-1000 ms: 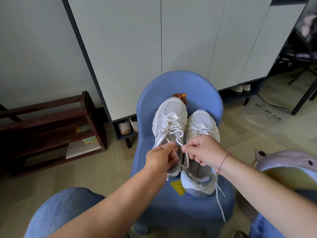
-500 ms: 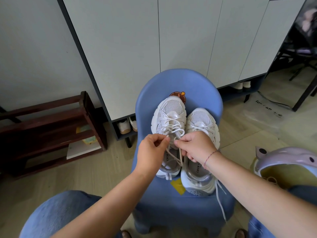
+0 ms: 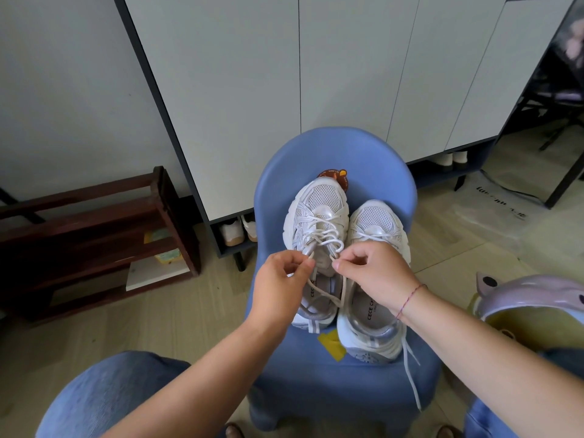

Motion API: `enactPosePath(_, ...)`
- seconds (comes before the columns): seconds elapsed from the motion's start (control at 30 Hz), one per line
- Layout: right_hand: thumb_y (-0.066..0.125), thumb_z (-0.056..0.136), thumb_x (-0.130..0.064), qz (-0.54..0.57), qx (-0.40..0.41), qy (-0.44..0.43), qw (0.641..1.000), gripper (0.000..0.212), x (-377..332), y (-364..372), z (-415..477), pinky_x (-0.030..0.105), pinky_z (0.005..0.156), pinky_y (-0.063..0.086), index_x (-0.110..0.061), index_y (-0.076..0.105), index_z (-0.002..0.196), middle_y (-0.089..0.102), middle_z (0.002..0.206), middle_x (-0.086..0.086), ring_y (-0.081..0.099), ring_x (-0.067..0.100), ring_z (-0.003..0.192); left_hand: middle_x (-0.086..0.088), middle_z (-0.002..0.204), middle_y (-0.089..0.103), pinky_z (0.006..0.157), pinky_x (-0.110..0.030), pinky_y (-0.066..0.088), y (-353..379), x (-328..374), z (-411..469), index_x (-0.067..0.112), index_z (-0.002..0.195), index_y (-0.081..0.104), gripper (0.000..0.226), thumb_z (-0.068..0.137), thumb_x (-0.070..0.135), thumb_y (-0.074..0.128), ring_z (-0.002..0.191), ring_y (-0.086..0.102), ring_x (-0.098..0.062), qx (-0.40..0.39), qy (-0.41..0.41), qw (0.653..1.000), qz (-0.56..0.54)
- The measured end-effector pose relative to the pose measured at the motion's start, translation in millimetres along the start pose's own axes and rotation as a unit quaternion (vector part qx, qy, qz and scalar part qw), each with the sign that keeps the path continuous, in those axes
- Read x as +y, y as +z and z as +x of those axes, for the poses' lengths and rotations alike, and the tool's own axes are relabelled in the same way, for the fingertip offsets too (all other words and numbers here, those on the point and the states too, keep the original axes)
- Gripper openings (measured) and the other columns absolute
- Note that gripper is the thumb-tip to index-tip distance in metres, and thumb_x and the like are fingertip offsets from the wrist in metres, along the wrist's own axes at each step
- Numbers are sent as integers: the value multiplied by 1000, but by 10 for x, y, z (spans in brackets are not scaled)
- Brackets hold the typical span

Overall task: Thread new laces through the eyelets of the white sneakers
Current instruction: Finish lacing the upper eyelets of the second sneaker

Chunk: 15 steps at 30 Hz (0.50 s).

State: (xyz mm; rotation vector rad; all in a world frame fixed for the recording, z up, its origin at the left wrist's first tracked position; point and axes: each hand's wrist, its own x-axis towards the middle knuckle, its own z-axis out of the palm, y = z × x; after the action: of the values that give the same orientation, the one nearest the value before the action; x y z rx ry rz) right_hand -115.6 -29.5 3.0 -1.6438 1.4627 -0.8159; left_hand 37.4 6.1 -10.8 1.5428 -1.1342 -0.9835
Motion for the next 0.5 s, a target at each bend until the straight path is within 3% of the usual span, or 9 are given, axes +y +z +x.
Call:
enactPosePath(0.1, 68, 83, -14, 11, -10, 5, 1000, 12, -3, -35, -15, 16, 72, 44, -7, 69, 74, 70, 89, -5, 61, 7, 81, 15, 86, 64, 69, -7, 44, 13, -11, -44, 9, 78, 66, 16, 91, 17, 63, 83, 61, -2, -42, -10, 999, -17)
enactPosePath(0.2, 65, 84, -10, 25, -31, 15, 999, 14, -12, -64, -32, 19, 80, 42, -2, 65, 73, 68, 99, -5, 59, 0, 88, 16, 82, 56, 59, 0, 40, 45, -29, -87, -5, 86, 61, 19, 93, 12, 59, 70, 54, 9, -91, -26, 995, -34)
enactPosePath(0.27, 64, 84, -7, 29, -48, 20, 998, 15, -27, -89, -57, 20, 82, 40, -2, 63, 70, 66, 104, -5, 56, -2, 93, 17, 95, 58, 60, 2, 39, 48, -30, -88, -2, 85, 59, 16, 94, 11, 57, 73, 55, 16, -102, -43, 992, -57)
enactPosePath(0.37, 62, 83, -5, 12, -75, 19, 997, 19, -43, -118, -83, 18, 82, 39, 8, 59, 69, 67, 104, 0, 56, -2, 101, 18, 121, 56, 76, -6, 39, 16, -23, -51, 0, 86, 63, 14, 92, 12, 57, 101, 53, 13, -101, -55, 990, -77)
enactPosePath(0.5, 63, 80, -3, 1, -102, 13, 995, 17, -88, -139, -136, 19, 87, 36, 0, 59, 64, 62, 107, -2, 54, 7, 113, 18, 117, 58, 80, -12, 37, 3, 4, -41, -7, 91, 62, 19, 89, 11, 58, 106, 53, 8, -89, -67, 989, -97)
